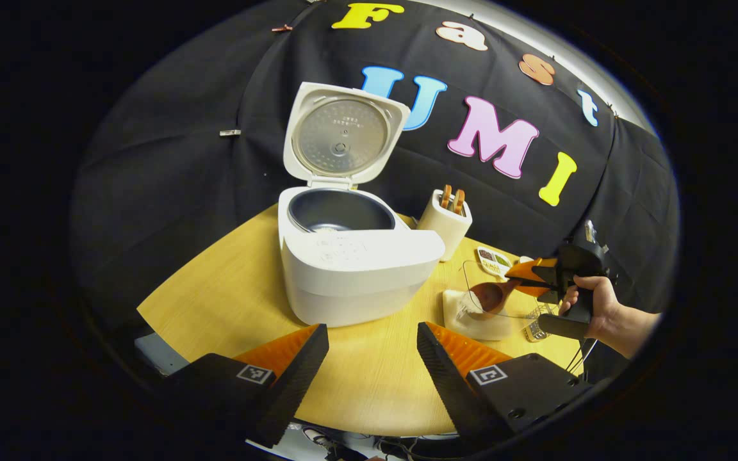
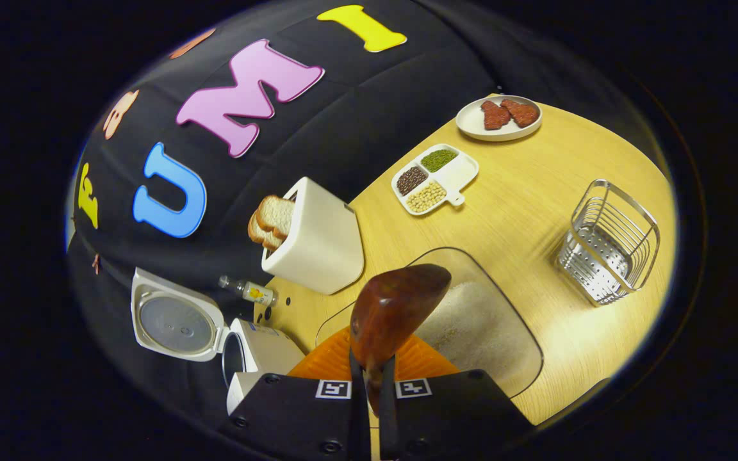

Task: Close the left gripper, press the button to open the rice cooker; take a wooden spoon from the chopstick holder with the right hand, scoop a spoonful of rice and pour it into the rice cooker, then put the wooden spoon back into the chopstick holder.

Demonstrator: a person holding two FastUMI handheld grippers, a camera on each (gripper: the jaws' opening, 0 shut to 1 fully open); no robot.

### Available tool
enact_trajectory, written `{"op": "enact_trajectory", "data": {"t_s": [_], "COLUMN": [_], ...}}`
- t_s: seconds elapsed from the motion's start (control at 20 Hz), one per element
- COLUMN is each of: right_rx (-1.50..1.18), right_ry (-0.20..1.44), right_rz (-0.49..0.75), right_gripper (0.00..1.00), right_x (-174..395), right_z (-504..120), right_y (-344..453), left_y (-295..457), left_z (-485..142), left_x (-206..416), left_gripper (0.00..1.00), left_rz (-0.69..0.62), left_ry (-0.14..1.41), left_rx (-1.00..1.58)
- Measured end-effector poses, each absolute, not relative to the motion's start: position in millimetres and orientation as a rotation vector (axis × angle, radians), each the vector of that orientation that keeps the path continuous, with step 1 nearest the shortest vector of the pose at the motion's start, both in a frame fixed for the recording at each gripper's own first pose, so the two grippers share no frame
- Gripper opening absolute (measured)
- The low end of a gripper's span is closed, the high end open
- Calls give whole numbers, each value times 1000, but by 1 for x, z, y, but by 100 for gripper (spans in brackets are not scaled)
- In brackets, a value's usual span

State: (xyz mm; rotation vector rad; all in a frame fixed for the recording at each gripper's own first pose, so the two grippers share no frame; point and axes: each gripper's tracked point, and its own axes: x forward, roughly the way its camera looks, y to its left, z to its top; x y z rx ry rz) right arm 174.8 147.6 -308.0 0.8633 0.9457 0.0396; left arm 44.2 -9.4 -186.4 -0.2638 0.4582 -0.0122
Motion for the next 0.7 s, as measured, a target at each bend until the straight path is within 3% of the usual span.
{"op": "enact_trajectory", "data": {"t_s": [0.35,0.7], "right_rx": [954,1075], "right_ry": [918,908], "right_rz": [-22,39], "right_gripper": [11,10], "right_x": [177,181], "right_z": [-258,-194], "right_y": [122,163], "left_y": [26,52], "left_z": [-179,-180], "left_x": [25,12], "left_gripper": [96,96], "left_rz": [5,-12], "left_ry": [434,417], "left_rx": [-275,-289]}}
